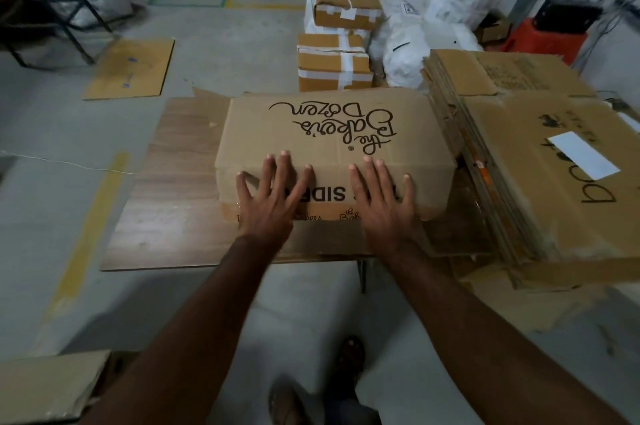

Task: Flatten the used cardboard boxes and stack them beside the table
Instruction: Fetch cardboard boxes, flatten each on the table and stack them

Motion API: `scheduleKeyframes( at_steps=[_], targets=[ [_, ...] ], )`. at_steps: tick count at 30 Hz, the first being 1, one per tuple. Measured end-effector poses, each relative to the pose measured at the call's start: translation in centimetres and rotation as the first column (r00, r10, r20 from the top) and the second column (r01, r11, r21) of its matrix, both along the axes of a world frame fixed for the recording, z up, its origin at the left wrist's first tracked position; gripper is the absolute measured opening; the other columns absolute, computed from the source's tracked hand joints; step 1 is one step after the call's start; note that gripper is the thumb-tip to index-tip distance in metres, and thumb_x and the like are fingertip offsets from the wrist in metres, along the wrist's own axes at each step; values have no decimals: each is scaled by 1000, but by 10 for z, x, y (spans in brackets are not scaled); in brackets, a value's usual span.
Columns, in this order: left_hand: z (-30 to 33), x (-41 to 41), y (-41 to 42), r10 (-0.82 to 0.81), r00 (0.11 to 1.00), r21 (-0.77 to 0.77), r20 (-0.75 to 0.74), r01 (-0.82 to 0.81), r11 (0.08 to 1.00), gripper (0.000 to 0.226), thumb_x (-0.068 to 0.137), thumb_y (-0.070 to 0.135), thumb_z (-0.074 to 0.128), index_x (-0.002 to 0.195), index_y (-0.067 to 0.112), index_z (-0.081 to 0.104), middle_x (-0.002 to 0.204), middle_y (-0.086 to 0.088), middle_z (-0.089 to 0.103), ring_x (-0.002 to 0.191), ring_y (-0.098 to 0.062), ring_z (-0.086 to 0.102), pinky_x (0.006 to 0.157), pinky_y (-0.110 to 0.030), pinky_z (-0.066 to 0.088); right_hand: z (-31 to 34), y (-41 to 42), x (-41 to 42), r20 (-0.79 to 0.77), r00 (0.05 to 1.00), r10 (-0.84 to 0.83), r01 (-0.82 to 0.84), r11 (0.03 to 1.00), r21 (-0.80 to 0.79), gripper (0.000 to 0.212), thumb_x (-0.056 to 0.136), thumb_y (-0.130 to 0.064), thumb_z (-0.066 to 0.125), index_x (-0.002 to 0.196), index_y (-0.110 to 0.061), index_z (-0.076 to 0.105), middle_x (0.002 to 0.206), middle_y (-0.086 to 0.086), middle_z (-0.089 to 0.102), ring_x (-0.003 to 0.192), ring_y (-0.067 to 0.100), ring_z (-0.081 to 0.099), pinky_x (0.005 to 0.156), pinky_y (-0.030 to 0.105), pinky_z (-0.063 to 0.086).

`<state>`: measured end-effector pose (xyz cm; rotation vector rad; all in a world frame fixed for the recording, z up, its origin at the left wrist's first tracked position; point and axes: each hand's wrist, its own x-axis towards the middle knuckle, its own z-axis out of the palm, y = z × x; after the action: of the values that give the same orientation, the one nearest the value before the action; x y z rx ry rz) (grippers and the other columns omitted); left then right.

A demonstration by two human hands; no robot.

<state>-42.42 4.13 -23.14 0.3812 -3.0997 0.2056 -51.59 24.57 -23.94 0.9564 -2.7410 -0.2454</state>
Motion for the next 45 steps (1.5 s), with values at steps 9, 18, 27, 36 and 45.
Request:
scheduleKeyframes(
  at_steps=[9, 18, 27, 36, 45],
  targets=[
    [64, 21, -42, -276, 954, 284, 116, 234, 930, 84, 87, 60, 67, 158, 40, 27, 169, 3, 17, 155, -25, 19, 121, -51, 29, 47, 32, 12, 183, 976, 121, -79, 972, -223, 73, 80, -49, 56, 148, -21, 51, 151, 2, 52, 140, 21, 47, 111, 51, 34],
    [144, -34, -69, -184, 982, 470, 39, 144, 871, 14, 102, 42, 54, 106, 39, 68, 120, -1, 69, 107, -24, 63, 96, -43, 53, 131, 11, -78, 299, 881, 367, -238, 890, -389, 50, 91, -55, 42, 108, -22, 77, 101, -1, 76, 89, 21, 67, 84, 43, 54],
    [94, -93, -65, -6, 971, 82, -239, 26, 996, 61, 105, 39, 42, 160, 28, 19, 166, -16, 22, 155, -36, 14, 122, -65, 2, 122, -35, -138, 173, 983, 68, -40, 986, -161, 44, 105, -52, 36, 144, -33, 44, 147, -1, 51, 134, 26, 45, 108, 54, 25],
    [78, -132, -65, -28, 975, 42, -222, 38, 998, 115, 85, 78, 47, 161, 16, -13, 165, -22, -24, 153, -41, -19, 118, -69, -8, 124, -70, -193, 258, 965, 44, -4, 988, -156, 60, 106, -61, 14, 123, -26, 59, 125, 7, 67, 117, 31, 59, 110, 56, 27],
    [45, -159, -34, -52, 987, 101, -150, 68, 993, 109, 88, 20, 70, 162, 26, -10, 169, -12, -18, 154, -39, -17, 119, -70, -2, 83, -91, -223, 188, 982, 3, 25, 989, -145, 51, 107, -56, 17, 133, -29, 51, 139, 3, 56, 124, 27, 50, 100, 49, 31]
  ],
)
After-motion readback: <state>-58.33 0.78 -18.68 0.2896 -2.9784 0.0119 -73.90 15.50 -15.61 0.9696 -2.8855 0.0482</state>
